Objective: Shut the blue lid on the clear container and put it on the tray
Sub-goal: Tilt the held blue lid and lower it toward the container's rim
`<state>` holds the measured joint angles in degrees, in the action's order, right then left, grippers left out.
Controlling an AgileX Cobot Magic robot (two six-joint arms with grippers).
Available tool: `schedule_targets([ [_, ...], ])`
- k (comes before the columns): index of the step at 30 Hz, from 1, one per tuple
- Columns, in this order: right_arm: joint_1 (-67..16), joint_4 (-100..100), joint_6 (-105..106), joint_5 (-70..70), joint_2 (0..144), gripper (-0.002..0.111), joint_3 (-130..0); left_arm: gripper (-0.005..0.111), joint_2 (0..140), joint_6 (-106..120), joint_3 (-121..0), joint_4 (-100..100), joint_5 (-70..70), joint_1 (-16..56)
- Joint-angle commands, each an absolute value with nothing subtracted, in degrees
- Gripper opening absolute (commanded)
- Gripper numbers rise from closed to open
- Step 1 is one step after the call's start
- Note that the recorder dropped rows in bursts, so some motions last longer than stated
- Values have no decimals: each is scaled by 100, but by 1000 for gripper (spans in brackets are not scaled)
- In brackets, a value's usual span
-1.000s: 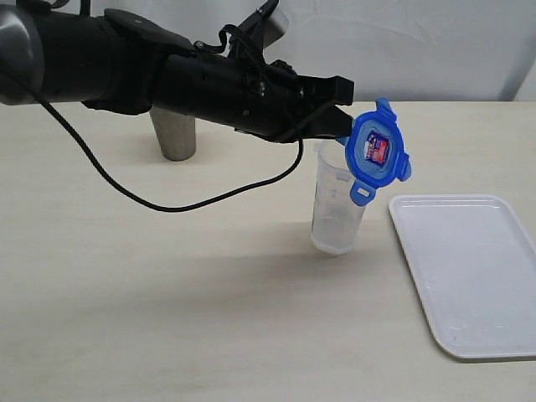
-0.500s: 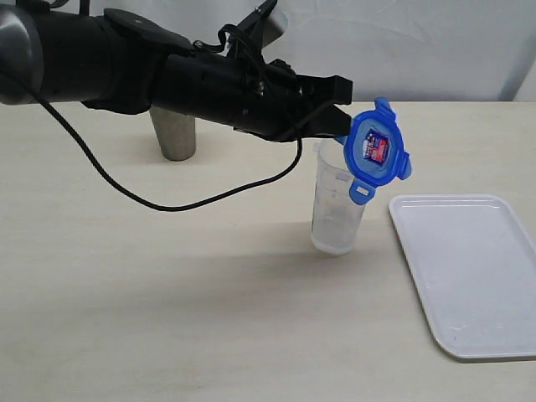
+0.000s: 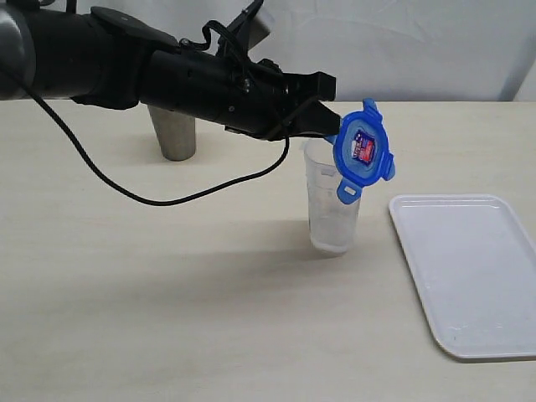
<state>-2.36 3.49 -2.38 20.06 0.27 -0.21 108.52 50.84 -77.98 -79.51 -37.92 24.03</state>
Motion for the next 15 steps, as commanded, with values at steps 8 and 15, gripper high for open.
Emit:
schedule_targets([
  [8, -217, 341, -242, 1975, 0, 4, 0, 0, 10846, 5864, -7834, -9107, -4511, 2389],
  [15, -217, 341, -242, 1975, 0, 4, 0, 0, 10846, 5864, -7839, -9115, -4627, 2389],
])
